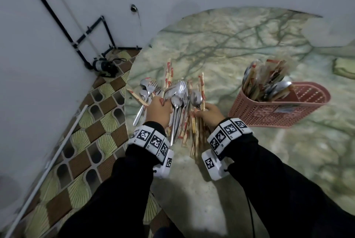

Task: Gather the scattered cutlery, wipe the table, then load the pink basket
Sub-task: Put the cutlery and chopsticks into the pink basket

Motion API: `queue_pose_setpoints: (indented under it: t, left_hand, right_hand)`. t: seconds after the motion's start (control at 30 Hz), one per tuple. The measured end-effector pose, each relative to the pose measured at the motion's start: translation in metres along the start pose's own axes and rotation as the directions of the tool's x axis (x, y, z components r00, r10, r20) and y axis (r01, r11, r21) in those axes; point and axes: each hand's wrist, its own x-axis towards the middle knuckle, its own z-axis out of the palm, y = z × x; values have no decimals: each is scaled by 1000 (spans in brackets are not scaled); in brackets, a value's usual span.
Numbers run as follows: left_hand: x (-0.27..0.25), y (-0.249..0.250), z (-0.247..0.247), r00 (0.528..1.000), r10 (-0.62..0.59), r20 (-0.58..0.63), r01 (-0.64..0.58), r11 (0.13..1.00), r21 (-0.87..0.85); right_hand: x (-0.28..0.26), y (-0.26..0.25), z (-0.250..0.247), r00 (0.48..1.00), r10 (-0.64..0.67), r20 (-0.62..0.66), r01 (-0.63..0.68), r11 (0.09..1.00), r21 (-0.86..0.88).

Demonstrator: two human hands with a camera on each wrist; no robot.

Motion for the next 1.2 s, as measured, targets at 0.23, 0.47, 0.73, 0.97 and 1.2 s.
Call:
queue_pose_setpoints:
  t: [0.23, 0.47, 0.73, 0.97, 1.2]
  left_hand:
    - [-11, 1, 0, 998, 16, 62, -16, 1000, 6]
    - [-19, 4, 0, 998, -7, 69, 15, 994, -113]
    - [-31, 29, 2, 987, 73, 146, -7, 911, -412]
    - [-59, 62, 20, 914, 228, 335, 57, 747, -662]
    - [-87, 118, 42, 799, 435, 414, 45, 644, -764]
  right_hand:
    - [-12, -12, -10, 996, -63, -66, 61, 997, -37]
    - [-19, -21, -14, 988, -133, -78, 129, 990, -49]
    - [-47, -42, -22, 988, -154, 22, 147, 973, 178]
    - [-84, -44, -44, 984, -175, 11, 162, 929, 332]
    - [-134, -65, -118, 894, -406, -191, 447, 764, 465]
